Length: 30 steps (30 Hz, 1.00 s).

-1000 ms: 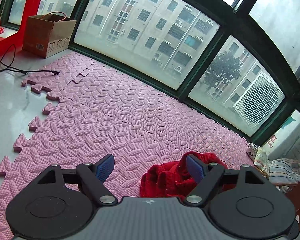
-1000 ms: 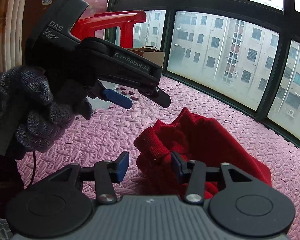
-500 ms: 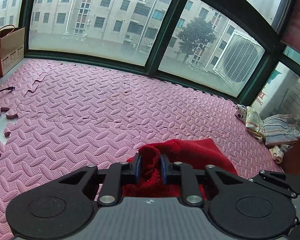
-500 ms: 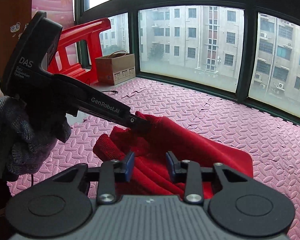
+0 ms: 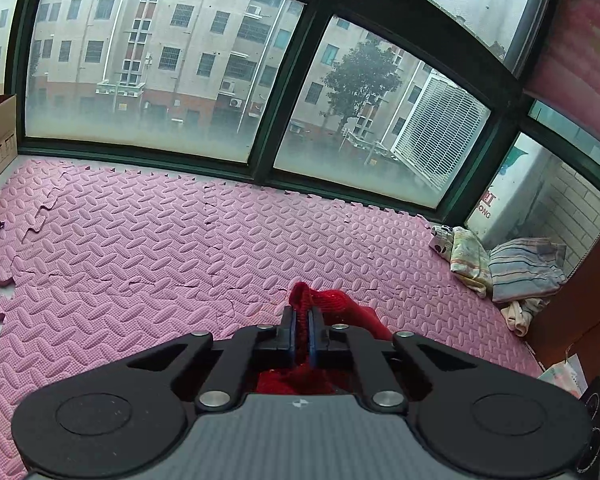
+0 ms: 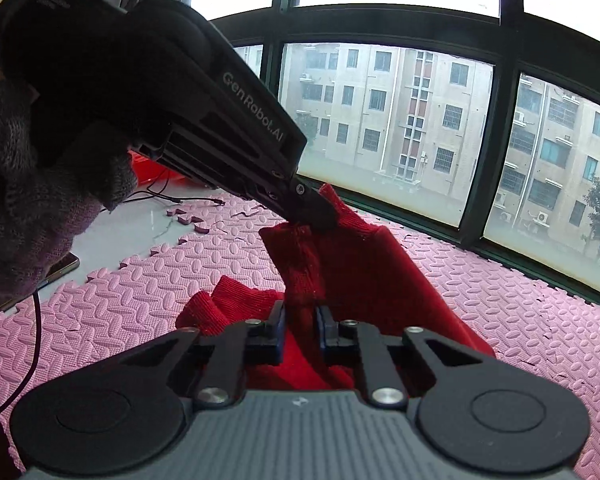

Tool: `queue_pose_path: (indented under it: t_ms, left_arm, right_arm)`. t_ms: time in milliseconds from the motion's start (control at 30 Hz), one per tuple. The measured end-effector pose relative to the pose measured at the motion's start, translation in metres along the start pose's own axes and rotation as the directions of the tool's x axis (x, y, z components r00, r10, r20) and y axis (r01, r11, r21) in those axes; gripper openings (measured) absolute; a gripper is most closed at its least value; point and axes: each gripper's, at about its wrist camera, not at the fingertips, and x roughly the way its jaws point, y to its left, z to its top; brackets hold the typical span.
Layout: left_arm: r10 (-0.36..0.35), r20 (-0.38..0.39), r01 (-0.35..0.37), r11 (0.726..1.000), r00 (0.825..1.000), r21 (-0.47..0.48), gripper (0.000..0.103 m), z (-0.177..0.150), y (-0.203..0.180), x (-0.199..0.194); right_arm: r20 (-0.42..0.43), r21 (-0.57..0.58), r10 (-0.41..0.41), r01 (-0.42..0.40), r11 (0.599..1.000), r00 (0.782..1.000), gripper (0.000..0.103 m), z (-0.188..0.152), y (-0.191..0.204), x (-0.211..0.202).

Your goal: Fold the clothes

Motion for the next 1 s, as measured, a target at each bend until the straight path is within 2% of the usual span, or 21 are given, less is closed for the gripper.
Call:
queue_pose_path:
  t_ms: [167,267,333,467,567,633,700,833,1000]
  left_arm:
    - [0.002,-0.028,-0.003,0.998,1.0,-0.063,0.007,-0.019,0.015,-0.007]
    - [0.049,-0.064,-0.054,0.996,0.997,-0.072,0.007,-0.034,0.022,-0.002]
    - [0.076,-0.084,-0.083,0.993,0.994,-0.082,0.012,-0.04,0.028,-0.001]
    - [0.11,-0.045,-0.113,0.991,0.993,-0.069,0.014,-0.036,0.025,-0.014]
    - [0.085,0.01,-0.084,0.995,0.996,-0.051,0.014,-0.029,0.012,-0.025]
    - [0.015,-0.006,-0.015,0.999,1.0,-0.033,0.014,-0.027,0.0,-0.018]
    - [-0.024,-0.047,0.023,0.999,0.999,-0.033,0.014,-0.028,-0.008,-0.003]
    - [-0.042,-0.102,0.035,0.998,0.994,-0.061,0.014,-0.032,-0.012,0.029]
    - [-0.016,-0.102,0.006,0.995,0.995,-0.1,0.014,-0.032,0.0,0.04]
  right_arm:
    - [-0.015,-0.018,0.048,-0.048,0.999,0.999,0.011,-0.005,0.0,-0.016]
    - [-0.048,-0.066,0.053,-0.056,0.996,0.997,0.011,-0.015,0.012,-0.006]
    - [-0.062,-0.105,0.049,-0.055,0.993,0.997,0.011,-0.022,0.022,0.0]
    - [-0.05,-0.202,0.019,-0.029,0.979,0.999,0.011,-0.027,0.04,0.0]
    - [-0.049,-0.217,0.012,-0.022,0.976,0.999,0.011,-0.028,0.043,0.0]
    - [-0.049,-0.222,0.01,-0.021,0.975,0.999,0.011,-0.028,0.045,0.0]
    - [-0.049,-0.231,0.007,-0.019,0.973,0.999,0.012,-0.029,0.047,0.0]
    - [-0.045,-0.241,0.001,-0.012,0.97,0.999,0.012,-0.03,0.046,0.003]
    - [-0.043,-0.242,0.011,-0.021,0.97,0.999,0.012,-0.032,0.047,0.005]
